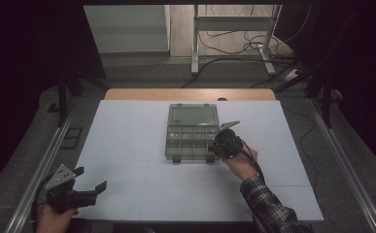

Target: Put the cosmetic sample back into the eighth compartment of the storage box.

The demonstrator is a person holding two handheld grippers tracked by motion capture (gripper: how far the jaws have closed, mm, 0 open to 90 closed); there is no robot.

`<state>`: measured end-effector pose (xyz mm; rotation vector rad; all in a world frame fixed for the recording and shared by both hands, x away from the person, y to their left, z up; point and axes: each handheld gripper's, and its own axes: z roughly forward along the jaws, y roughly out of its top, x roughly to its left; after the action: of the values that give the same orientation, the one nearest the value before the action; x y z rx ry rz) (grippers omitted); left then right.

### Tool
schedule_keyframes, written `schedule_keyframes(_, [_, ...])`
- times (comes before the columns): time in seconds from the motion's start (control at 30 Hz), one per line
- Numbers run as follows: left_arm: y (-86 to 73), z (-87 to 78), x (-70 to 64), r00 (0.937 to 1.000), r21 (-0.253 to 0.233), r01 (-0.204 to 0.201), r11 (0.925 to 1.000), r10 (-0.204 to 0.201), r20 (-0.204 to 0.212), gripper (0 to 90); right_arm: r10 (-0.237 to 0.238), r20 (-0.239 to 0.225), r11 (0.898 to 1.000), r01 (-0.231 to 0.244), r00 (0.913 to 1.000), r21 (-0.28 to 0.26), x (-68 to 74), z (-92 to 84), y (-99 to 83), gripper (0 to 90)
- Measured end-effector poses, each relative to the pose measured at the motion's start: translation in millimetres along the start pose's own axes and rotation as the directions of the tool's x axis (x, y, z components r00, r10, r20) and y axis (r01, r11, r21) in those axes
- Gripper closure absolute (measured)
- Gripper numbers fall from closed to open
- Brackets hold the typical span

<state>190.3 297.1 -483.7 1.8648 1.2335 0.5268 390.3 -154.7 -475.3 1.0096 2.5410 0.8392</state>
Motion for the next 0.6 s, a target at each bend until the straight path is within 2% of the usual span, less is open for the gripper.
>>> schedule_keyframes(0.6, [0.0,-0.1,0.1,1.0000,-0.001,0.001,1.0000,-0.001,0.000,2.2,0.010,-0.010,1.000,-0.011,0.9999,-0.020,2.1,-10.1,-1.0,55.8])
